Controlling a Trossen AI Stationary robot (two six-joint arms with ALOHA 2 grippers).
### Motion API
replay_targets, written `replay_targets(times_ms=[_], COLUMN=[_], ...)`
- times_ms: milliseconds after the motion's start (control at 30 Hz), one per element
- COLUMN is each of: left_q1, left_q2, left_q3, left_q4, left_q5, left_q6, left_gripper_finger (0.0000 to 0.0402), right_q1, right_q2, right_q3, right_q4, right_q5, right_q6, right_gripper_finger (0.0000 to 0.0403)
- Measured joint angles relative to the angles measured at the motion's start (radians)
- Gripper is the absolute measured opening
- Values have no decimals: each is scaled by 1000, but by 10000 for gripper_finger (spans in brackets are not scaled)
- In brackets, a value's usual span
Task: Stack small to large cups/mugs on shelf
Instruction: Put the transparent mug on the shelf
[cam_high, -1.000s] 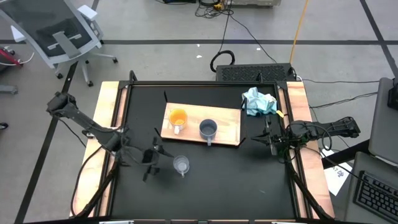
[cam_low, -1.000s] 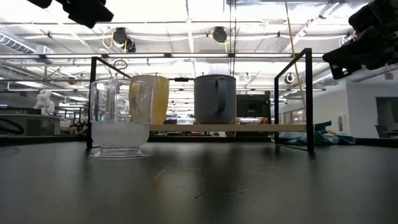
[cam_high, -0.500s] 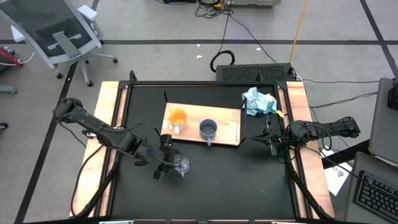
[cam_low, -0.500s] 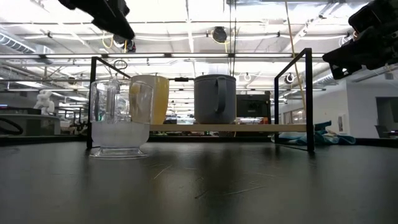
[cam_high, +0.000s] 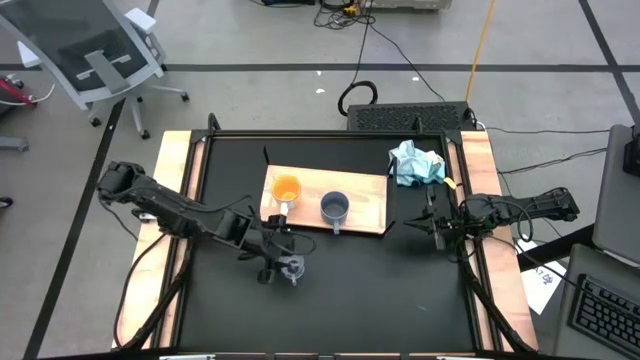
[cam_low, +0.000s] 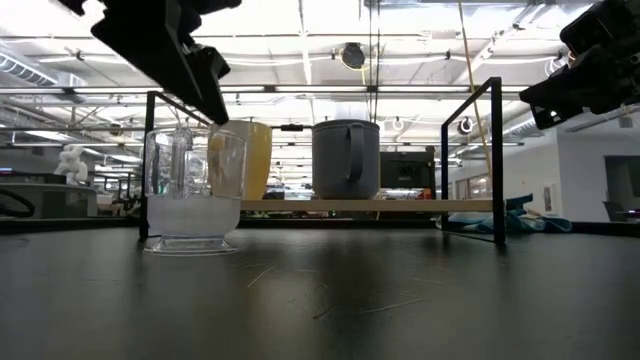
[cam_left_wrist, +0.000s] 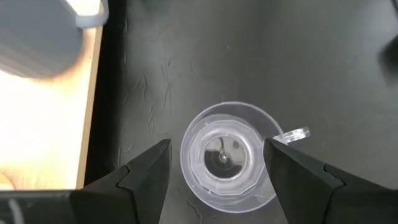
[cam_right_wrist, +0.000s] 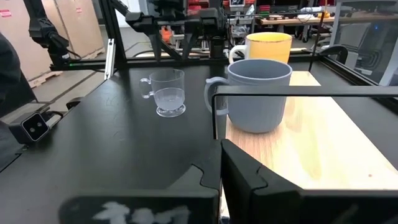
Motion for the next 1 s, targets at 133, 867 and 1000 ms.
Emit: replay_targets(times_ms=[133, 867, 1000], left_q1=[2, 48, 56], left_q2=[22, 84, 87], left_q3=[0, -2, -1], left_q4=[0, -15, -13], left_q5=[0, 21, 25], left_q6=[0, 2, 3], left_gripper_finger=[257, 257, 257], right_q1=[0, 0, 0], right_q2=[0, 0, 0], right_q3=[0, -1, -1], right_q4=[0, 0, 0], right_q5=[0, 0, 0], right_q6=[0, -2, -3], right_gripper_finger=[0, 0, 0])
